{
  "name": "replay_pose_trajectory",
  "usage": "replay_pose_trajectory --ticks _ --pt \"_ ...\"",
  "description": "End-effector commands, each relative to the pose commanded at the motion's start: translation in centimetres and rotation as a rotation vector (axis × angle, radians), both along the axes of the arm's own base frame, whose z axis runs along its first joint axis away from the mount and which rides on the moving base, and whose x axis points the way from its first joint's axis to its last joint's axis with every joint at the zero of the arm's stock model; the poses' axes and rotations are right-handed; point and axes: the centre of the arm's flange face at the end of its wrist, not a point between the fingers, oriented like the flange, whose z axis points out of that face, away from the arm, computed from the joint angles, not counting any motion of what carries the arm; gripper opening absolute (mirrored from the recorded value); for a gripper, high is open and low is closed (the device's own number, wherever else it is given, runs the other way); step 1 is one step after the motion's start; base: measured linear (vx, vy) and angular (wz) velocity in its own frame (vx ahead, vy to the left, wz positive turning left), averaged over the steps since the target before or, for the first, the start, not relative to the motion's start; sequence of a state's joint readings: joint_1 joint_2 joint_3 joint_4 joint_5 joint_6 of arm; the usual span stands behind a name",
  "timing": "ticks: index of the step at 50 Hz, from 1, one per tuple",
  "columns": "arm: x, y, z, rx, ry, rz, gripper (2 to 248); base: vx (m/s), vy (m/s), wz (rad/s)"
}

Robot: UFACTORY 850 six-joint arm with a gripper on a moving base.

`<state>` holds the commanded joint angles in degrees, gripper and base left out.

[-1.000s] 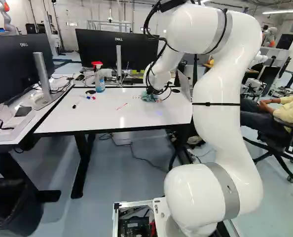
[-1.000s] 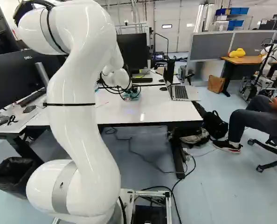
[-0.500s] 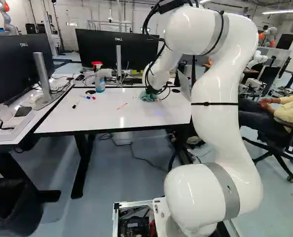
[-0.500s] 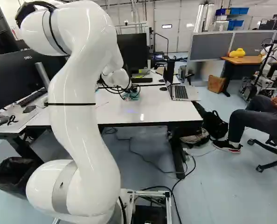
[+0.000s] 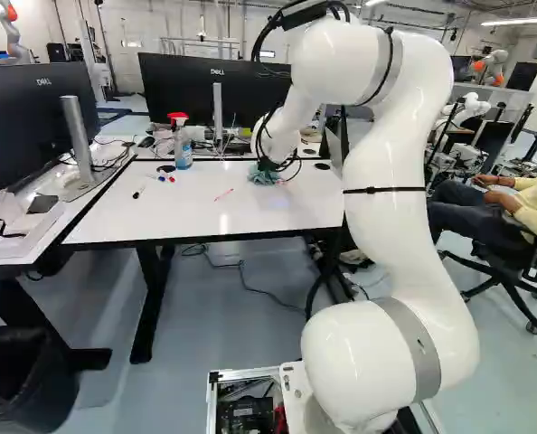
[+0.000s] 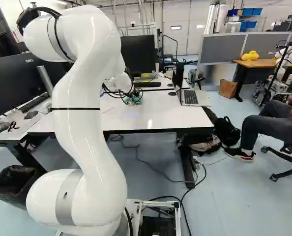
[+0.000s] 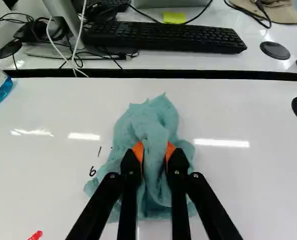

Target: Clean the table with the green towel

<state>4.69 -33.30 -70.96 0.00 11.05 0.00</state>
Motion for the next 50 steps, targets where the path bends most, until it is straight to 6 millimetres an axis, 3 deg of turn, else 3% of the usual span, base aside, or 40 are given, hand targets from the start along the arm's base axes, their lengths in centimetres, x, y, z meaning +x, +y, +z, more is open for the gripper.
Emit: replay_pose_trajectory --ticks 33,50 --pt "0.0 5.7 -0.1 0.001 -0.006 0.085 65 0.0 0.0 0.0" --pt "-2.3 6.8 0.2 -0.001 0.01 0.108 65 0.0 0.0 0.0"
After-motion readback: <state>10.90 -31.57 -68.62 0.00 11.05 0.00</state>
